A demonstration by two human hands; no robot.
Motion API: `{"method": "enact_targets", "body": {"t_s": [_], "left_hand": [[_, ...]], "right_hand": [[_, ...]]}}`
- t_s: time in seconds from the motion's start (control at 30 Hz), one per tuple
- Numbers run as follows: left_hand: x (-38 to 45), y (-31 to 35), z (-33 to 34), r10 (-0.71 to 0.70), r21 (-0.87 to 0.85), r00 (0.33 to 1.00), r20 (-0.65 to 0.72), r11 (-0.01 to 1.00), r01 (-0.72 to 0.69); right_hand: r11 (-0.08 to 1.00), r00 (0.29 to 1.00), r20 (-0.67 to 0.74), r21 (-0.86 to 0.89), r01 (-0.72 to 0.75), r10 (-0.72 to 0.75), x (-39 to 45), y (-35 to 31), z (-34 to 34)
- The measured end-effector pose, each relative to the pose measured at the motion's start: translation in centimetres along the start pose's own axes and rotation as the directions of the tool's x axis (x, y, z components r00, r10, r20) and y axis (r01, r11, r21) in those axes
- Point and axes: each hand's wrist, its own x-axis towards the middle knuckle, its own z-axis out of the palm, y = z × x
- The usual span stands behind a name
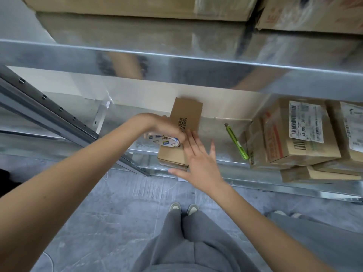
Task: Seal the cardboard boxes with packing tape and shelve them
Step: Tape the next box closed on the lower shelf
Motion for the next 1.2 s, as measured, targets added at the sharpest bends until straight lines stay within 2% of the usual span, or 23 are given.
{"method": "enact_targets", "body": {"t_s": [0.07,0.13,0.2,0.3,0.37,0.47,0.53,0.6,0.67,0.73,0.77,0.83,0.87,0.97,1.2], "left_hand": [[0.2,-0.1,0.0,0.022,-0.008,1.000,0.019,1.000,-0.022],[0.5,-0.6,0.0,0.037,-0.035,0.999,0.031,0.999,-0.035],[0.6,-1.1,0.0,0.049,-0.062,0.998,0.033,0.997,-0.047],[0.6,-1.4,-0.1,0.075,-0.098,0.997,0.029,0.993,-0.071],[0.7,-1.4,-0.2,0.083,-0.108,0.996,0.023,0.991,-0.080],[1.1,-1.4,0.0,0.081,-0.102,0.996,0.027,0.992,-0.078],[1.3,-1.2,0.0,0.077,-0.092,0.997,0.026,0.993,-0.074],[1.4,-1.1,0.0,0.082,-0.085,0.996,0.031,0.993,-0.079],[1.5,-1.1,0.0,0.088,-0.092,0.995,0.036,0.992,-0.084],[1.3,-1.1,0.0,0.087,-0.101,0.995,0.041,0.991,-0.082],[1.3,-1.2,0.0,0.086,-0.107,0.995,0.047,0.991,-0.081],[1.2,-1.2,0.0,0.089,-0.119,0.994,0.059,0.990,-0.081],[1.2,-1.1,0.0,0.087,-0.123,0.994,0.061,0.989,-0.079],[1.2,-0.9,-0.1,0.070,-0.121,0.996,0.050,0.991,-0.064],[1.2,-0.6,0.1,0.065,-0.095,0.997,0.051,0.994,-0.060]], "right_hand": [[0.956,0.990,0.140,0.290,-0.033,-0.008,0.3,1.2,-1.9],[0.898,0.992,0.049,0.423,-0.125,0.116,1.3,4.0,-2.4],[0.876,0.934,-0.075,0.379,-0.297,0.349,2.6,7.9,-2.1],[0.765,0.776,0.040,0.145,-0.628,0.629,3.9,11.5,-0.8],[0.720,0.717,0.094,-0.011,-0.693,0.691,4.2,11.6,0.1],[0.745,0.752,0.019,-0.148,-0.650,0.659,4.4,11.4,1.2],[0.749,0.756,-0.023,-0.118,-0.652,0.654,4.4,11.5,1.1],[0.740,0.740,-0.014,0.005,-0.673,0.673,4.4,12.0,1.2],[0.694,0.726,0.059,0.249,-0.676,0.686,4.1,11.9,0.6],[0.557,0.728,0.169,0.537,-0.633,0.664,3.2,10.4,-1.1],[0.439,0.735,0.243,0.669,-0.600,0.633,2.4,9.1,-2.2],[0.220,0.777,0.369,0.817,-0.533,0.510,0.2,6.2,-4.7],[0.191,0.808,0.389,0.839,-0.509,0.442,-1.0,4.6,-5.9],[0.223,0.859,0.384,0.854,-0.469,0.338,-3.7,1.0,-7.3],[0.215,0.857,0.368,0.861,-0.460,0.361,-4.1,-1.8,-5.6]]}}
